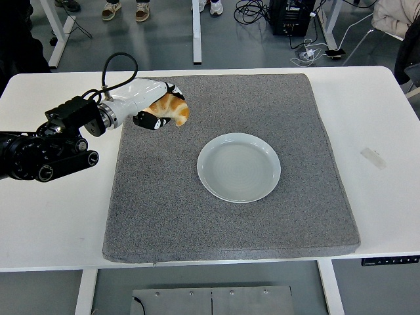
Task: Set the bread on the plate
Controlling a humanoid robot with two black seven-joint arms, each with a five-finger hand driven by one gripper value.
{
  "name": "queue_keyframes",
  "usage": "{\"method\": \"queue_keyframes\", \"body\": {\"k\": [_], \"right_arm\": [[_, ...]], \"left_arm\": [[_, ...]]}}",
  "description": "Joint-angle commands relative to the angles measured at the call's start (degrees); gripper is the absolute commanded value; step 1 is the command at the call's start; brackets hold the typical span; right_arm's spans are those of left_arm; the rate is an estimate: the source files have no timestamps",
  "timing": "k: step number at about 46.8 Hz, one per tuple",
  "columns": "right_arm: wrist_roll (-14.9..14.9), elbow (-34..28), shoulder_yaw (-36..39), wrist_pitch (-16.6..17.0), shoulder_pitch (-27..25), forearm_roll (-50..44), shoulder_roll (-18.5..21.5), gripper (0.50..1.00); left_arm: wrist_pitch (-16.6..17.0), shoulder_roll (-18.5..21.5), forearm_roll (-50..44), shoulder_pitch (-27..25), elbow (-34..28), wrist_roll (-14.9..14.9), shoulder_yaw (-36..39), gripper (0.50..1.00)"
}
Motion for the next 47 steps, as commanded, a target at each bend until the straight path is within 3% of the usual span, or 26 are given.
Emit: {"method": "queue_keyframes", "body": {"k": [1,47], "right_arm": [[0.00,0.00,0.00,0.01,0.00,0.00,0.00,1.000],[0.00,0.00,0.00,0.01,0.00,0.00,0.00,1.000]], "left_arm": [[-0.02,0.99,0.16,-0.98,0.00,0.01,-0.32,0.500],[-0.29,4.24,4.20,-6.96,-2.54,-0.34,-8.05,0.500]]}}
